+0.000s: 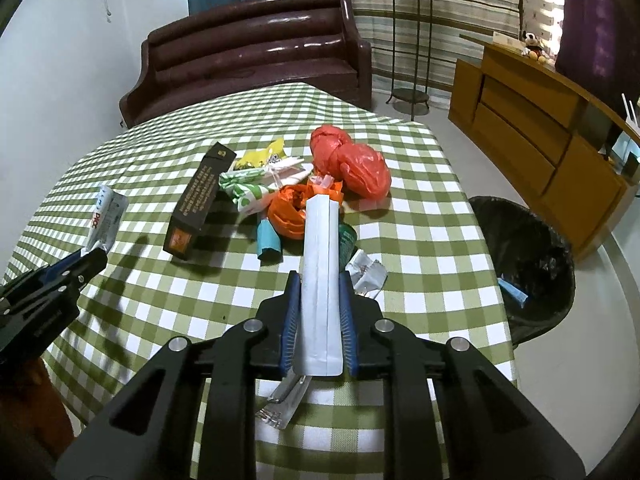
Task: Collect trash
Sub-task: 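Close the right tool on the long white paper strip and lift it, then carry both held items over the black bin and open both tools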
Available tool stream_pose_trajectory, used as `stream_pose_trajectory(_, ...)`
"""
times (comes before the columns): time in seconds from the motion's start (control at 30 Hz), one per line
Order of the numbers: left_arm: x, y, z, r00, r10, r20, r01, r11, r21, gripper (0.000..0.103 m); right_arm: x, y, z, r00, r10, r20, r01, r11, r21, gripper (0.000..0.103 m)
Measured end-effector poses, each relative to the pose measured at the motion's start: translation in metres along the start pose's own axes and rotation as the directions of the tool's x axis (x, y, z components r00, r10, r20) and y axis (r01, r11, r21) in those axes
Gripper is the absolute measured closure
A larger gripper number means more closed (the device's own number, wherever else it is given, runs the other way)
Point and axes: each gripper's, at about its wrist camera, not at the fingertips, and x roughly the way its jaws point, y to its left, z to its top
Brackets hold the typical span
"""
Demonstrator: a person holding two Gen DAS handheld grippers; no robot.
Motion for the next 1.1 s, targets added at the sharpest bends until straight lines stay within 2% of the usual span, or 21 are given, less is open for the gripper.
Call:
stream_pose_trajectory(0.5,-0.016,-0.026,0.006,0.997,-0.052,0.049,0.05,0.998,0.029,0.071,-0.015,-0.03,0.007,0.998,-0.033,0.05,0.031,0.999,0.034,0.084)
stream_pose_trajectory(0.7,-0.021,-0.056,0.015,0.992,-0.105,0.069,0.1,0.993,0.068,0.071,-0.025,-0.055,0.008,0.994,-0.074,0.08,0.069,0.996,0.065,0.084)
stream_pose_trajectory(1.1,-0.018,-0.14,0.036,0.972,-0.211,0.102,0.191,0.966,0.174,0.071,-0.04,-0.134,0.014,0.975,-0.182,0.129,0.161,0.974,0.157,0.084)
